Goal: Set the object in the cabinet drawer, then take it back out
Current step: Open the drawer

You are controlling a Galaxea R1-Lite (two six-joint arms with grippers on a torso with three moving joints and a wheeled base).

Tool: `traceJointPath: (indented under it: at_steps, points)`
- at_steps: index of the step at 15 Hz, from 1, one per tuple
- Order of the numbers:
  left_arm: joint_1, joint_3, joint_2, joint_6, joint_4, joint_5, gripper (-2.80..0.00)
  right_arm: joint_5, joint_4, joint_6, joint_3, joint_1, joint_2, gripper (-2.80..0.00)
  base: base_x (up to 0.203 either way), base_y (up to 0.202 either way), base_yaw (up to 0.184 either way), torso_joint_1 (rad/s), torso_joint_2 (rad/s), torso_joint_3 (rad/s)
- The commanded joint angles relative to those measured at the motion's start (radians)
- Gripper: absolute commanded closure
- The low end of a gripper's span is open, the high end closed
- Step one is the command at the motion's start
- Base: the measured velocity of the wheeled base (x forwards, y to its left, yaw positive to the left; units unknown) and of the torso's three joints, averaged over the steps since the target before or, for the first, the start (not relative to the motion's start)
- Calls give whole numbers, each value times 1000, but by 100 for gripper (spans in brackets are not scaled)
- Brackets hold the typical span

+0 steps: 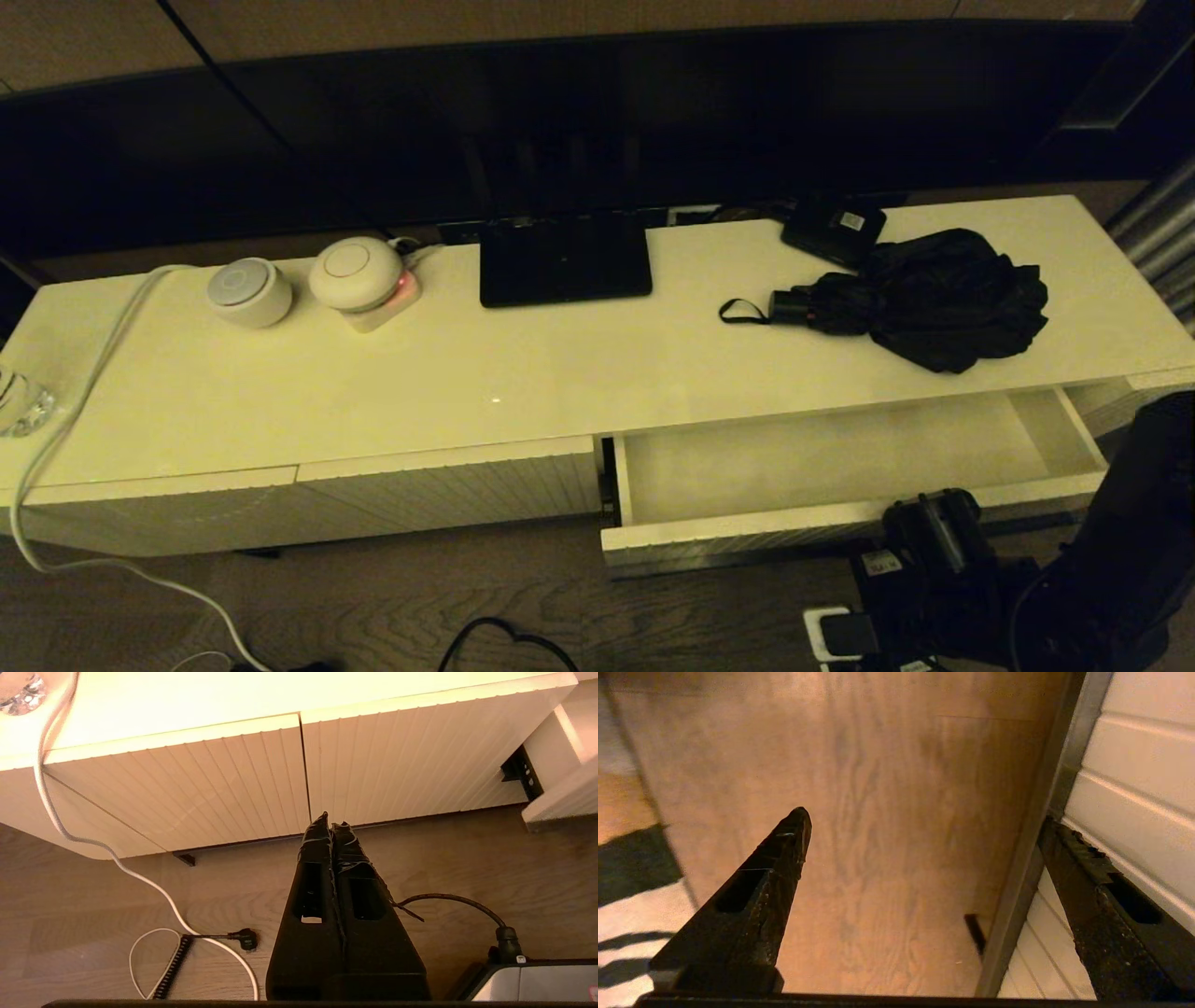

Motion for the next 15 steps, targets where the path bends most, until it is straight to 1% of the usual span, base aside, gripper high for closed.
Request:
traceJointPath:
  at_steps: [1, 5, 9, 10, 12, 14, 15]
  points:
    - [0, 3, 0, 0, 0, 0, 0, -1, -7, -8, 28, 4, -38, -280, 0, 0, 0, 0, 0, 0]
    - [0, 3, 0, 0, 0, 0, 0, 1, 6, -9, 41, 3, -141, -280, 0, 0, 0, 0, 0, 0]
    - [0, 3, 0, 2, 0, 0, 0, 4, 134, -9, 51, -7, -300, -280, 0, 0, 0, 0, 0, 0]
    - [0, 3, 0, 1, 0, 0, 0, 3, 153, -9, 55, -8, -345, 0, 0, 0, 0, 0, 0, 0]
    - [0, 3, 0, 0, 0, 0, 0, -2, 182, 11, 60, -9, -459, 0, 0, 0, 0, 0, 0, 0]
    - [0, 3, 0, 0, 0, 0, 0, -25, 269, 42, 52, -9, -583, 0, 0, 0, 0, 0, 0, 0]
    - [0, 3, 0, 0, 0, 0, 0, -41, 335, 68, 48, -8, -652, 0, 0, 0, 0, 0, 0, 0]
